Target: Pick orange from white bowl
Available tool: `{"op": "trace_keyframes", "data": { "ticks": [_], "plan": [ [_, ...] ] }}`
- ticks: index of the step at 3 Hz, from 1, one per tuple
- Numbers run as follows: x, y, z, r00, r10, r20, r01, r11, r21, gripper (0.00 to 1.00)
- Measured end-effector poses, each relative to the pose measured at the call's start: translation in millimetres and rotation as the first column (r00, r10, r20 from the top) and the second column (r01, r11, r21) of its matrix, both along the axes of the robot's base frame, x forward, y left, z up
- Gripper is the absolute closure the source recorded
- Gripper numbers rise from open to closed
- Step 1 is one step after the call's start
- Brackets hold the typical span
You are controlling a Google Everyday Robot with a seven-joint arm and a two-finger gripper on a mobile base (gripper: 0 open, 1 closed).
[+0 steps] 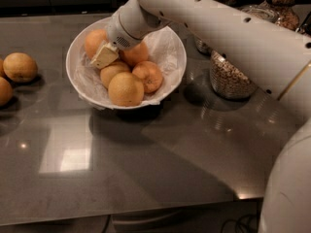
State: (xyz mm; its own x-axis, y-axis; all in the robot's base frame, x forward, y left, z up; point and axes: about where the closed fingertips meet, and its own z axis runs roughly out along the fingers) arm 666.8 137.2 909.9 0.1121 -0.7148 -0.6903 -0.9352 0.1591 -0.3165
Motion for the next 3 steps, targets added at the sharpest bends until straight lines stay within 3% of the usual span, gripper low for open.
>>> {"op": "trace_keyframes", "data": {
  "ticks": [1, 2, 3],
  "plan": [
    [1, 1, 10, 0.9986, 0.052, 0.015, -0.052, 0.997, 0.051, 1.0],
    [-2, -13, 38, 0.9902, 0.134, 0.037, -0.138, 0.979, 0.148, 1.0],
    [-12, -35, 57, 0.9831, 0.176, 0.051, -0.182, 0.963, 0.198, 1.0]
  ]
}}
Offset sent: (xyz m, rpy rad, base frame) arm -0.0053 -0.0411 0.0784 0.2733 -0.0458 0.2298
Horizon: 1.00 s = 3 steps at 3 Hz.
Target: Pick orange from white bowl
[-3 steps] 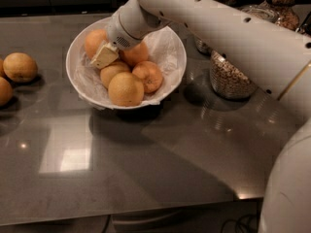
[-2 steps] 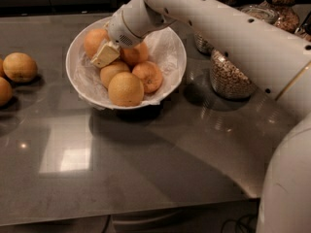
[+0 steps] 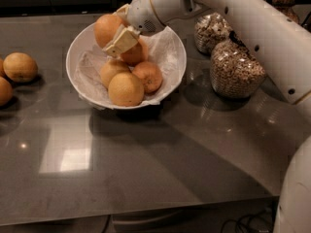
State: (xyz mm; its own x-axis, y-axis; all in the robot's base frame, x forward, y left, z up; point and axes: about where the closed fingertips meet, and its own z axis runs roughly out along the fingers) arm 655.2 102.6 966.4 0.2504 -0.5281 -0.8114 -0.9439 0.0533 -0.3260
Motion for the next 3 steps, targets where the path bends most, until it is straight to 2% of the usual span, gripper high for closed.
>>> {"op": "trace_keyframes", "data": {
  "ticks": [1, 2, 3],
  "plan": [
    [-16, -20, 15, 0.9995, 0.033, 0.004, -0.033, 0.999, -0.014, 1.0],
    [-44, -32, 28, 0.9978, 0.059, 0.031, -0.056, 0.995, -0.088, 1.0],
    [-68, -55, 33, 0.9965, 0.042, 0.073, -0.027, 0.98, -0.196, 1.0]
  ]
}}
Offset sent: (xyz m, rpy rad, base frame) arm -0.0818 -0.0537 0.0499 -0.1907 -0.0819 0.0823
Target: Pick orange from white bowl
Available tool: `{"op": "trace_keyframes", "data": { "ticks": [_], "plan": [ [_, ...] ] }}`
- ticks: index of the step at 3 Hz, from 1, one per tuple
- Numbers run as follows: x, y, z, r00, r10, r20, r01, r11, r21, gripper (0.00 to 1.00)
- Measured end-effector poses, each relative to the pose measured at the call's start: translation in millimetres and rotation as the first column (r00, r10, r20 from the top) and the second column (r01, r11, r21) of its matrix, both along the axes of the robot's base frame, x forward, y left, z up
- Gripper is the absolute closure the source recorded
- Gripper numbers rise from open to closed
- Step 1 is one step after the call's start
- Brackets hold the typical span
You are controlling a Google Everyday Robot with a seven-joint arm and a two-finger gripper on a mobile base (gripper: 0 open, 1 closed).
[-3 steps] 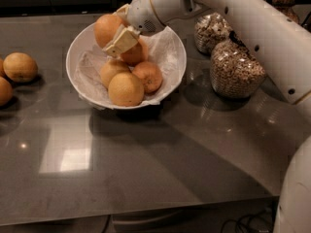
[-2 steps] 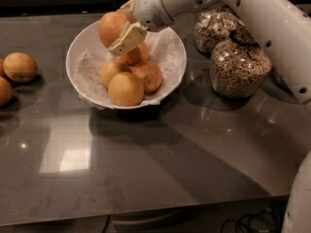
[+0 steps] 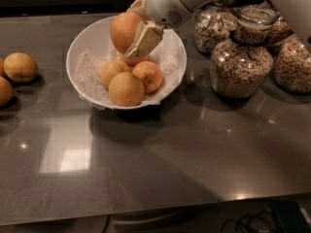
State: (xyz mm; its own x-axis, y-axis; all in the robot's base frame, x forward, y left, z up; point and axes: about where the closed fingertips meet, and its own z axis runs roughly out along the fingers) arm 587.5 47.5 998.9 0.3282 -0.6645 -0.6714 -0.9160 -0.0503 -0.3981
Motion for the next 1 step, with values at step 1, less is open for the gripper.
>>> {"op": "trace_keyframes", "data": {
  "ticks": [1],
  "plan": [
    [-2.6, 0.9, 1.3, 1.0, 0.001, 0.006, -0.001, 1.0, -0.008, 1.0]
  ]
}}
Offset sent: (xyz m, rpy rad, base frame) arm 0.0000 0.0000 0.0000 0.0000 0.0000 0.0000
